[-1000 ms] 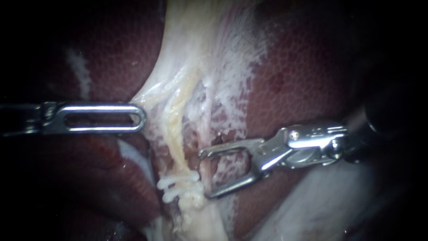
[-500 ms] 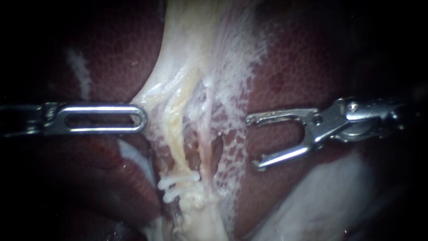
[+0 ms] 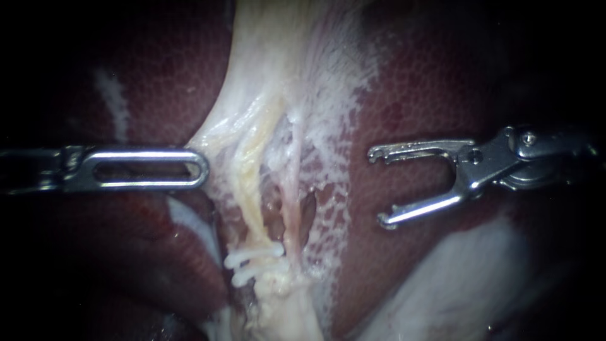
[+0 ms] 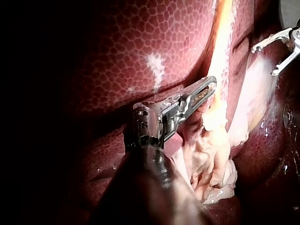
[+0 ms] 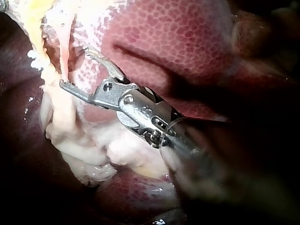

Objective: Going back second clip left tube

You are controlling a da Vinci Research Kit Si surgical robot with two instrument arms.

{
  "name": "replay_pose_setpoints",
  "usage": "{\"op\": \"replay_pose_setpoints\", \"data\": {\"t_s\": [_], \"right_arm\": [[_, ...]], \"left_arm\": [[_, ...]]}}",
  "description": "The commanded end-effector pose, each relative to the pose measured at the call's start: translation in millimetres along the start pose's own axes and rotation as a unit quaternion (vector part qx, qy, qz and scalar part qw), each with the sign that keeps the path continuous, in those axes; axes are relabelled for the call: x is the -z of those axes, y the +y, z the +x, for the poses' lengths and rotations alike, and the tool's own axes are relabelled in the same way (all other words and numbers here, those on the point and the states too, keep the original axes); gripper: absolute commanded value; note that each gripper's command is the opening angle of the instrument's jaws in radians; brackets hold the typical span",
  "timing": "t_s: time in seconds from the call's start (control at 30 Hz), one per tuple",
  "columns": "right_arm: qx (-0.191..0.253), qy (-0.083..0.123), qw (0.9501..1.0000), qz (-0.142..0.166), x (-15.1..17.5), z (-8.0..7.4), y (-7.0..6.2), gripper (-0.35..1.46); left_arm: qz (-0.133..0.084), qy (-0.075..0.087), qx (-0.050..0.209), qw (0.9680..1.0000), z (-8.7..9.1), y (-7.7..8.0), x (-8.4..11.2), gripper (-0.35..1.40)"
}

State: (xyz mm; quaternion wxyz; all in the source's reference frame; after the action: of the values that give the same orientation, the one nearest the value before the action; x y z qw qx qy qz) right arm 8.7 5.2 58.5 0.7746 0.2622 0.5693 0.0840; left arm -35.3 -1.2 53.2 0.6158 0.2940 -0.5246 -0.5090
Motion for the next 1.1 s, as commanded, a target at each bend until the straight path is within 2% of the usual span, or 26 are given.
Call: {"op": "replay_pose_setpoints", "data": {"t_s": [0.03,0.17,0.37,0.47,0.77,1.1], "right_arm": [[0.0,0.0,1.0,0.0,0.0,-0.1,0.0,0.6],[0.0,0.0,1.0,0.0,-0.1,0.0,-0.1,0.6],[0.0,0.0,1.0,0.0,-0.2,-0.1,-0.1,0.6],[0.001,0.0,1.0,0.0,-0.3,-0.1,-0.2,0.6],[0.001,0.0,1.0,0.0,-0.3,-0.1,-0.2,0.6],[0.001,0.0,1.0,0.0,-0.3,-0.1,-0.3,0.6]], "left_arm": [[0.0,0.0,0.0,1.0,0.0,0.0,0.0,-0.35],[-0.001,-0.001,-0.001,1.0,0.2,0.1,-0.5,-0.35],[0.001,-0.002,-0.009,1.0,2.0,0.6,-3.0,-0.35],[0.0,0.004,-0.009,1.0,2.8,1.3,-4.3,-0.35],[0.004,0.008,-0.011,0.9999,3.4,1.8,-7.4,-0.35],[0.004,0.009,-0.009,0.9999,3.6,1.8,-7.8,-0.35]]}}
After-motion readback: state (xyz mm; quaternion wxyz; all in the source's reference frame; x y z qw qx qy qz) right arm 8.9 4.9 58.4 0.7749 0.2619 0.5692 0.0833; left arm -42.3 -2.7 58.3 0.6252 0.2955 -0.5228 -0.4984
